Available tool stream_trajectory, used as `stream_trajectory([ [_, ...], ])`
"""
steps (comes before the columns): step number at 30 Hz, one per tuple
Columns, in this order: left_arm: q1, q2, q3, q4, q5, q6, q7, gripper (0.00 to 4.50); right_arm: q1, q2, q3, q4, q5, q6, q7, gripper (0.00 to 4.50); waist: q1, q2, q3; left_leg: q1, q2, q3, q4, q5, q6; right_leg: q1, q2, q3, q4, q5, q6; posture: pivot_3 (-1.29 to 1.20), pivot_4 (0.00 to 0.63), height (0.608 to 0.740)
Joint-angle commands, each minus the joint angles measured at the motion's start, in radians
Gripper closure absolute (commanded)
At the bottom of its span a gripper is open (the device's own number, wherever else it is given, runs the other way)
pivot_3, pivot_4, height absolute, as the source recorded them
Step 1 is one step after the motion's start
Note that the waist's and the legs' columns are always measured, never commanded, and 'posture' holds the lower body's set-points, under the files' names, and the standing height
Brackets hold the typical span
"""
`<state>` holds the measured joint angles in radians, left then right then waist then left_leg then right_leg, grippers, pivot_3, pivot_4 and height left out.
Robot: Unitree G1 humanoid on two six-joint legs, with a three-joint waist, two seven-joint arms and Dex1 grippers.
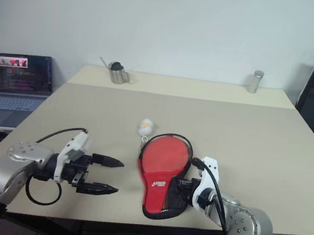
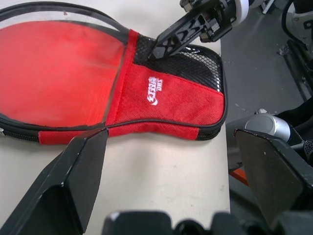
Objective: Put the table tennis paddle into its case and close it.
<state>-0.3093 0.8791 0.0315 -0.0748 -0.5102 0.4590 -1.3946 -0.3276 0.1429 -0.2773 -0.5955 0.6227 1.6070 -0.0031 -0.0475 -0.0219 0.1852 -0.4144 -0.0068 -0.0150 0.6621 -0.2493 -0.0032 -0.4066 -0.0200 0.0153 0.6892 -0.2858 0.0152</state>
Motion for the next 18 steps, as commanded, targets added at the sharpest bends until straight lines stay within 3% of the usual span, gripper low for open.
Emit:
stream_trajectory([
  [1, -0.008, 0.012, 0.017, -0.033, -0.023, -0.004, -0.015, 0.00, 0.089, 0.159, 0.039, -0.020, 0.058, 0.007, -0.011, 4.48, 0.000, 0.000, 0.000, 0.000, 0.000, 0.000, 0.000, 0.000, 0.000, 0.000, 0.000, 0.000, 0.000, 0.000, 0.000, 0.00, 0.150, 0.740],
  [6, -0.015, -0.004, 0.011, -0.026, -0.018, -0.014, -0.006, 0.00, 0.083, 0.091, 0.047, -0.008, 0.064, 0.007, -0.019, 4.48, 0.000, 0.000, 0.000, 0.000, 0.000, 0.000, 0.000, 0.000, 0.000, 0.000, 0.000, 0.000, 0.000, 0.000, 0.000, 0.00, 0.150, 0.740],
  [12, -0.012, -0.018, 0.008, -0.027, -0.015, -0.021, 0.003, 0.00, 0.091, 0.033, 0.072, -0.014, 0.060, 0.007, -0.025, 2.70, 0.000, 0.000, 0.000, 0.000, 0.000, 0.000, 0.000, 0.000, 0.000, 0.000, 0.000, 0.000, 0.000, 0.000, 0.000, 0.00, 0.150, 0.740],
  [15, -0.012, -0.026, 0.005, -0.027, -0.011, -0.025, 0.009, 0.00, 0.086, -0.071, 0.109, -0.049, 0.072, 0.007, 0.023, 1.72, 0.000, 0.000, 0.000, 0.000, 0.000, 0.000, 0.000, 0.000, 0.000, 0.000, 0.000, 0.000, 0.000, 0.000, 0.000, 0.00, 0.150, 0.740],
  [18, -0.011, -0.030, 0.007, -0.024, -0.008, -0.031, 0.011, 0.00, 0.079, -0.148, 0.122, -0.082, 0.078, -0.003, 0.081, 1.72, -0.002, 0.000, 0.000, 0.000, 0.000, 0.000, 0.000, 0.000, 0.000, 0.000, 0.000, 0.000, 0.000, 0.000, 0.000, 0.00, 0.150, 0.740],
])
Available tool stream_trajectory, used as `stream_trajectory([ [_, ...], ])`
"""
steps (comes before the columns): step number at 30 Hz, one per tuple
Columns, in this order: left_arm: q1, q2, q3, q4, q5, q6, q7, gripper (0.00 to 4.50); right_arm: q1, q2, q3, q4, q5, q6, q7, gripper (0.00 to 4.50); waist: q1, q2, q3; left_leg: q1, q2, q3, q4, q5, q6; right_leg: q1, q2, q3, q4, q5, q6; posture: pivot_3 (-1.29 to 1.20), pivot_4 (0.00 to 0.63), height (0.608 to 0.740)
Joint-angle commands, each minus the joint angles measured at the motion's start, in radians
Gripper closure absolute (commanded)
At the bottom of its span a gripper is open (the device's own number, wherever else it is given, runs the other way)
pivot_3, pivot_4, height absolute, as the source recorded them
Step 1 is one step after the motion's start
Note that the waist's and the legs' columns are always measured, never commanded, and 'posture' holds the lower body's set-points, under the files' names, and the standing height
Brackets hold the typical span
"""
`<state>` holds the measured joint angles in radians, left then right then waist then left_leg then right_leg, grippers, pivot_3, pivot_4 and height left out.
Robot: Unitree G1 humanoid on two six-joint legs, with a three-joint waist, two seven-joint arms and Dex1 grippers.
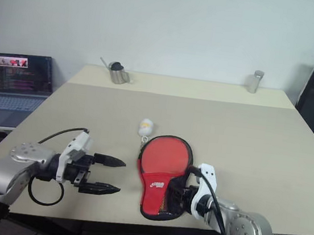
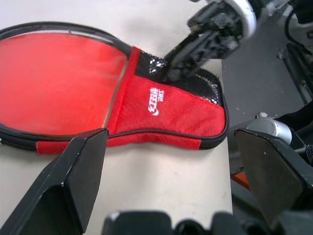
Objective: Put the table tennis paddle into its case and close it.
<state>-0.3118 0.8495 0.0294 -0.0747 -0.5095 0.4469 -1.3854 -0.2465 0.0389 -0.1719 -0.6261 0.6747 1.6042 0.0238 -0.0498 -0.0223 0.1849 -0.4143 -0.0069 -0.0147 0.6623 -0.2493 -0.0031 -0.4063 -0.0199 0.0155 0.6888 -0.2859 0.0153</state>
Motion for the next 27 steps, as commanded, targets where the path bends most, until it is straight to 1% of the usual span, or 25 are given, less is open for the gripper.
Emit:
stream_trajectory([
  [1, -0.009, -0.002, 0.010, -0.023, -0.007, -0.021, 0.003, 0.00, -0.007, -0.070, 0.017, -0.055, 0.031, -0.015, 0.075, 1.72, 0.000, 0.000, 0.000, 0.000, 0.000, 0.000, 0.000, 0.000, 0.000, 0.000, 0.000, 0.000, 0.000, 0.000, 0.000, 0.00, 0.150, 0.740],
  [6, -0.010, -0.004, 0.011, -0.019, -0.003, -0.026, 0.009, 0.00, -0.042, -0.179, 0.027, -0.010, 0.019, -0.127, 0.157, 1.72, 0.000, 0.000, 0.000, 0.000, 0.000, 0.000, 0.000, 0.000, 0.000, 0.000, 0.000, 0.000, 0.000, 0.000, 0.000, 0.00, 0.150, 0.740],
  [9, -0.010, -0.004, 0.010, -0.017, -0.001, -0.029, 0.011, 0.00, -0.063, -0.224, 0.035, 0.030, 0.000, -0.190, 0.183, 1.13, 0.001, 0.000, 0.000, 0.000, 0.000, 0.000, 0.000, 0.000, 0.000, 0.000, 0.000, 0.000, 0.000, 0.000, 0.000, 0.00, 0.150, 0.740],
  [10, -0.010, -0.003, 0.010, -0.017, -0.001, -0.030, 0.012, 0.00, -0.065, -0.240, 0.047, 0.042, -0.012, -0.212, 0.185, 0.78, 0.002, 0.000, 0.000, 0.000, 0.000, 0.000, 0.000, 0.000, 0.000, 0.001, 0.000, 0.000, 0.000, 0.000, 0.000, 0.00, 0.150, 0.740],
  [11, -0.010, -0.002, 0.010, -0.017, -0.002, -0.030, 0.012, 0.00, -0.066, -0.252, 0.057, 0.054, -0.021, -0.231, 0.188, 0.55, 0.002, 0.000, 0.000, 0.000, 0.000, 0.000, 0.000, 0.000, 0.000, 0.001, 0.000, 0.000, 0.000, 0.000, 0.000, 0.00, 0.150, 0.740],
  [12, -0.011, -0.002, 0.009, -0.017, -0.001, -0.030, 0.013, 0.00, -0.065, -0.261, 0.067, 0.068, -0.029, -0.250, 0.193, 0.18, 0.002, 0.000, 0.000, 0.000, 0.000, 0.000, 0.000, 0.000, 0.000, 0.001, 0.000, 0.000, 0.000, 0.000, 0.000, 0.00, 0.150, 0.740],
  [13, -0.011, -0.001, 0.010, -0.017, -0.001, -0.030, 0.013, 0.00, -0.064, -0.265, 0.076, 0.079, -0.033, -0.265, 0.195, 0.04, 0.002, 0.000, 0.000, 0.000, 0.000, 0.000, 0.000, 0.000, 0.000, 0.001, 0.000, 0.000, -0.001, 0.000, 0.000, 0.00, 0.150, 0.740],
  [19, -0.016, 0.004, 0.009, -0.016, -0.002, -0.028, 0.017, 0.00, -0.046, -0.283, 0.133, 0.128, -0.061, -0.332, 0.217, 0.04, 0.003, 0.000, 0.000, 0.000, 0.000, 0.000, 0.000, 0.000, 0.000, 0.000, 0.000, 0.000, 0.000, 0.000, 0.000, 0.00, 0.150, 0.740],
  [26, -0.022, 0.007, 0.007, -0.014, 0.002, -0.029, 0.018, 0.00, -0.020, -0.261, 0.171, 0.158, -0.069, -0.337, 0.220, 0.04, 0.003, 0.000, 0.000, 0.000, 0.000, 0.000, 0.000, 0.000, 0.000, 0.001, 0.000, 0.000, 0.000, 0.000, 0.000, 0.00, 0.150, 0.740],
  [27, -0.024, 0.007, 0.007, -0.013, 0.004, -0.030, 0.018, 0.00, -0.013, -0.264, 0.176, 0.166, -0.078, -0.344, 0.217, 0.20, 0.003, -0.001, 0.000, 0.000, 0.000, 0.000, 0.000, 0.000, 0.000, 0.001, 0.000, 0.000, 0.000, 0.000, 0.000, 0.00, 0.150, 0.740],
])
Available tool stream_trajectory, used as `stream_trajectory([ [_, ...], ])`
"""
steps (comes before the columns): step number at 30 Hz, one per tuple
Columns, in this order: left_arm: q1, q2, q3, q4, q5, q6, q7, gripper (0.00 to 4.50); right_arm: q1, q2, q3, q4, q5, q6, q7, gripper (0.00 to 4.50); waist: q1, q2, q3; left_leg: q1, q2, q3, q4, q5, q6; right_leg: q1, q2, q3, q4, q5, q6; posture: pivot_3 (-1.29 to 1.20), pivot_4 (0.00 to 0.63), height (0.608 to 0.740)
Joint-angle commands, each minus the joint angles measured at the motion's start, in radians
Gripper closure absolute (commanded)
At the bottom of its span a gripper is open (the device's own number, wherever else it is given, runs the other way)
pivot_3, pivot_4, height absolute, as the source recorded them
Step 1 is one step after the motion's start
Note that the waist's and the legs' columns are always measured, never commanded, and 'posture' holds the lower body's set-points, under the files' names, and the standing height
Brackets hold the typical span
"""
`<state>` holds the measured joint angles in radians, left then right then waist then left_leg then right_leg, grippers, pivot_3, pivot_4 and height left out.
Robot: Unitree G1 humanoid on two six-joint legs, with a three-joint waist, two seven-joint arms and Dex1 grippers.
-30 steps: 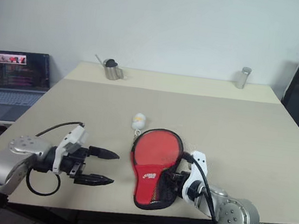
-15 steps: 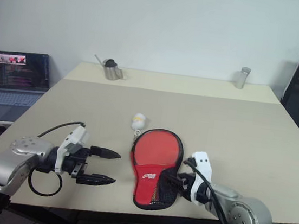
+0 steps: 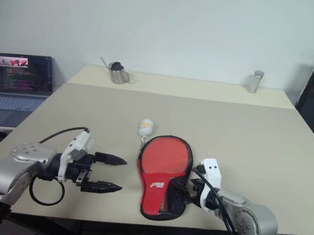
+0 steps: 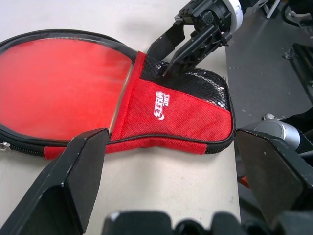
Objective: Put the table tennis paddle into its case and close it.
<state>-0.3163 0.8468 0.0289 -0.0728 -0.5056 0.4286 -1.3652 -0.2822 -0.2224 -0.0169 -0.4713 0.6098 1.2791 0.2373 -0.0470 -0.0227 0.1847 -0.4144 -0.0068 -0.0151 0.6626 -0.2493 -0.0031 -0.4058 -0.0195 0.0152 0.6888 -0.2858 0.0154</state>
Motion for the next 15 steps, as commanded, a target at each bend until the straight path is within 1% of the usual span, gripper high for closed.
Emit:
stream_trajectory([
  [1, -0.020, 0.009, 0.007, -0.014, 0.000, -0.012, -0.002, 0.00, 0.028, -0.008, 0.026, 0.018, -0.021, -0.024, 0.001, 0.40, 0.000, -0.001, 0.000, 0.000, 0.000, 0.000, 0.000, 0.000, 0.000, 0.000, 0.000, 0.000, 0.000, 0.000, 0.000, 0.00, 0.150, 0.740],
  [2, -0.021, 0.009, 0.007, -0.013, 0.001, -0.012, -0.002, 0.00, 0.033, -0.015, 0.034, 0.023, -0.027, -0.030, 0.003, 0.60, 0.000, -0.001, -0.001, 0.000, 0.000, 0.000, 0.000, 0.000, 0.000, 0.000, 0.000, 0.000, 0.000, 0.000, 0.000, 0.00, 0.150, 0.740],
  [9, -0.016, 0.010, 0.008, -0.020, 0.000, -0.010, -0.003, 0.00, 0.061, -0.026, 0.055, 0.013, -0.027, -0.035, 0.023, 2.99, 0.000, -0.002, -0.001, 0.000, 0.000, 0.000, 0.000, 0.000, 0.000, 0.000, 0.000, 0.000, 0.000, 0.000, 0.000, 0.00, 0.150, 0.740],
  [13, -0.011, 0.011, 0.009, -0.025, -0.004, -0.007, -0.005, 0.00, 0.059, -0.021, 0.081, -0.010, -0.034, -0.041, 0.022, 4.25, 0.000, -0.002, -0.001, 0.000, 0.000, 0.000, 0.000, 0.000, 0.000, 0.000, 0.000, 0.000, 0.000, 0.000, 0.000, 0.00, 0.150, 0.740],
  [14, -0.009, 0.012, 0.009, -0.026, -0.005, -0.006, -0.006, 0.00, 0.056, -0.018, 0.090, -0.019, -0.034, -0.038, 0.020, 4.48, 0.000, -0.002, -0.001, 0.000, 0.000, 0.000, 0.000, 0.000, 0.000, 0.000, 0.000, 0.000, 0.000, 0.000, 0.000, 0.00, 0.150, 0.740],
  [15, -0.007, 0.013, 0.009, -0.028, -0.007, -0.004, -0.008, 0.00, 0.056, -0.013, 0.094, -0.028, -0.028, -0.030, 0.019, 4.48, 0.000, -0.002, -0.001, 0.000, 0.000, 0.000, 0.000, 0.000, 0.000, 0.000, 0.000, 0.000, 0.000, 0.000, 0.000, 0.00, 0.150, 0.740],
])
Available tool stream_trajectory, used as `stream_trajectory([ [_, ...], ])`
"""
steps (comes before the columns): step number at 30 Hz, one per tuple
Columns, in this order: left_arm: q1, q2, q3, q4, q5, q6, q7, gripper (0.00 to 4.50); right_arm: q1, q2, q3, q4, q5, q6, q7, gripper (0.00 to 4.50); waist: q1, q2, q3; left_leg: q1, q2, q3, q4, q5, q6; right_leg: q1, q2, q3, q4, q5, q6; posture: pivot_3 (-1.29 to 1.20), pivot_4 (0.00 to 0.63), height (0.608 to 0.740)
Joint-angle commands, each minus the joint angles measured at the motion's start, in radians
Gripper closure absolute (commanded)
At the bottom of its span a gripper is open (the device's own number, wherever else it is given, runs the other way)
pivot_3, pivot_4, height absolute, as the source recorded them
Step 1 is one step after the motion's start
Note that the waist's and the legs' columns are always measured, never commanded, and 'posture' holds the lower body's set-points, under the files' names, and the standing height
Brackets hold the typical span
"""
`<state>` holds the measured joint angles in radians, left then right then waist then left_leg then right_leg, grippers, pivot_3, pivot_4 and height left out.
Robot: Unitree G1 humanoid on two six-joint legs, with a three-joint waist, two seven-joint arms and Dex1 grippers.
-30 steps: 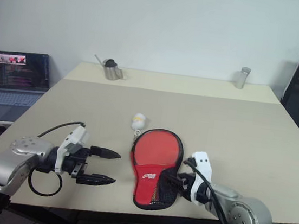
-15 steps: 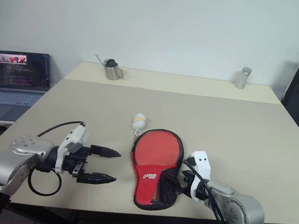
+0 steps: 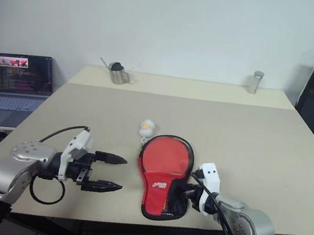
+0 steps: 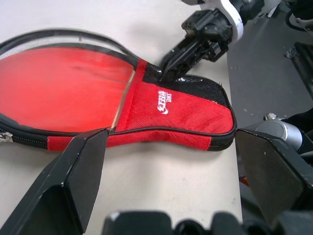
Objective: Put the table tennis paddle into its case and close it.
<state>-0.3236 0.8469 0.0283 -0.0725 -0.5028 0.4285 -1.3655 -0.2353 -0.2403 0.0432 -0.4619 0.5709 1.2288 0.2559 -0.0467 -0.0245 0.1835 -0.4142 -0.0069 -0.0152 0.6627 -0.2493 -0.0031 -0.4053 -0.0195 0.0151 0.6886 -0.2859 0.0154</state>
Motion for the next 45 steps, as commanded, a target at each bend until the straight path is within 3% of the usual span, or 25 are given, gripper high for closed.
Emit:
stream_trajectory([
  [1, 0.002, 0.013, 0.010, -0.031, -0.012, -0.002, -0.008, 0.00, 0.009, 0.008, 0.035, -0.044, 0.015, 0.027, -0.001, 4.48, 0.000, 0.000, 0.000, 0.000, 0.000, 0.000, 0.000, 0.000, 0.000, 0.000, 0.000, 0.000, 0.000, 0.000, 0.000, 0.00, 0.150, 0.740],
  [16, 0.012, 0.024, 0.009, -0.040, -0.020, 0.010, -0.021, 0.00, 0.030, 0.222, -0.070, -0.141, 0.043, 0.267, -0.098, 4.48, -0.001, 0.000, 0.000, 0.000, 0.000, 0.000, 0.000, 0.000, 0.000, 0.000, 0.000, 0.000, 0.001, 0.000, 0.000, 0.00, 0.150, 0.740],
  [25, 0.012, 0.015, 0.009, -0.039, -0.016, 0.006, -0.015, 0.00, 0.025, 0.236, -0.086, -0.143, 0.002, 0.301, -0.128, 4.48, -0.001, 0.000, 0.000, 0.000, 0.000, 0.000, 0.000, 0.000, 0.000, 0.000, 0.000, 0.000, 0.001, 0.000, 0.000, 0.00, 0.150, 0.740],
  [30, 0.021, 0.008, 0.012, -0.044, -0.017, 0.003, -0.004, 0.00, 0.032, 0.191, -0.130, -0.162, -0.014, 0.287, -0.130, 3.14, -0.001, 0.000, -0.001, 0.000, 0.000, 0.000, 0.000, 0.000, 0.000, 0.000, 0.000, 0.000, 0.000, 0.000, 0.000, 0.00, 0.150, 0.740],
  [39, 0.037, -0.021, 0.026, -0.058, -0.030, 0.010, 0.047, 0.00, 0.046, 0.030, -0.173, -0.300, 0.070, 0.264, 0.001, 0.12, 0.022, -0.002, -0.002, 0.000, -0.001, -0.001, 0.002, 0.000, 0.000, 0.001, -0.001, 0.000, -0.001, 0.000, 0.000, 0.00, 0.150, 0.740],
  [45, 0.021, -0.061, 0.050, -0.048, -0.042, 0.037, 0.119, 0.00, -0.067, -0.017, -0.240, -0.302, 0.125, 0.212, 0.063, 0.05, 0.011, -0.002, -0.002, 0.001, 0.000, 0.000, 0.001, 0.000, 0.000, 0.001, 0.000, 0.000, 0.001, 0.000, 0.000, 0.00, 0.150, 0.740],
])
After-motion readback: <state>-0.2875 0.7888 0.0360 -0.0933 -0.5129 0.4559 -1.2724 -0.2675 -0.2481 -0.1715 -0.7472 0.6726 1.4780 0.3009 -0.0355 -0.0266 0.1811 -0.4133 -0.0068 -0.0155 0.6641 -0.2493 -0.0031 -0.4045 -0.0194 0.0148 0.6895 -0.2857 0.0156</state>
